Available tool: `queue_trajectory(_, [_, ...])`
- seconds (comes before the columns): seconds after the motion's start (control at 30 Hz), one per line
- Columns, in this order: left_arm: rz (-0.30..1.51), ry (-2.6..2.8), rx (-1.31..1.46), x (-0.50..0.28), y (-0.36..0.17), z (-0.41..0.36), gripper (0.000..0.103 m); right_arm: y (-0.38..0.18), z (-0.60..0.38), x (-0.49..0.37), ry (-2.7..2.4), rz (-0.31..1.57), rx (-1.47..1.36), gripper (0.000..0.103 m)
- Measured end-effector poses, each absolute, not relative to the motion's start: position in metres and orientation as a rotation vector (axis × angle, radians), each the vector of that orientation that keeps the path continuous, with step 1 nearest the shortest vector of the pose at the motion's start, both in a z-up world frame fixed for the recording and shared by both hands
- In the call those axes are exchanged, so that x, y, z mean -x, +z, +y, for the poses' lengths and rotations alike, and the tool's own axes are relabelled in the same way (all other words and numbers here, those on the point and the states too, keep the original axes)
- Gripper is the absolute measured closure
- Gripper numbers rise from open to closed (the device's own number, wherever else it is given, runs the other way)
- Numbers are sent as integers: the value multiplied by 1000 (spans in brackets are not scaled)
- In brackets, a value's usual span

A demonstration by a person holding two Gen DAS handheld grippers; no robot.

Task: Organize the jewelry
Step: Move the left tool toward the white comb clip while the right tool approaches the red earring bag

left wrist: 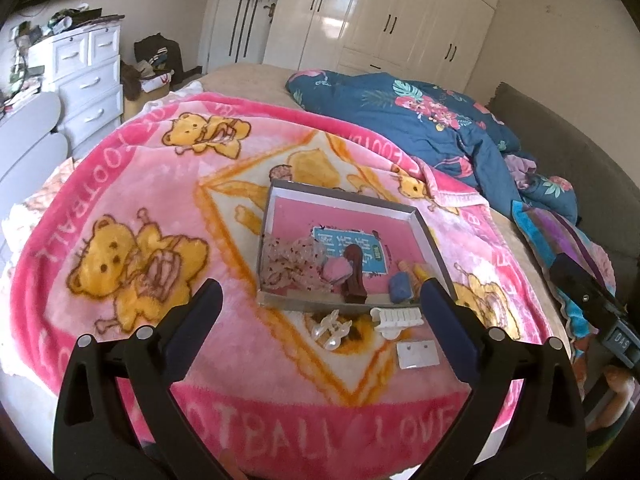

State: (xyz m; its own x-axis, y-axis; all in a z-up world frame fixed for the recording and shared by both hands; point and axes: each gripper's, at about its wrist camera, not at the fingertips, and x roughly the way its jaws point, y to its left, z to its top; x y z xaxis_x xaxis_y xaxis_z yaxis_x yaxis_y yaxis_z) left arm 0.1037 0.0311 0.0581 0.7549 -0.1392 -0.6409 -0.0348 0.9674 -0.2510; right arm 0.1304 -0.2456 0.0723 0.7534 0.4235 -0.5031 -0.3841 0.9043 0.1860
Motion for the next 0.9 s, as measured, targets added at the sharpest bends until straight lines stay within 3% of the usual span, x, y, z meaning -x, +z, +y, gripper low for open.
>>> queue_trajectory(0.9, [838,-69,147,-96,2,-9,10,17,-287,-102,410,673,-50,5])
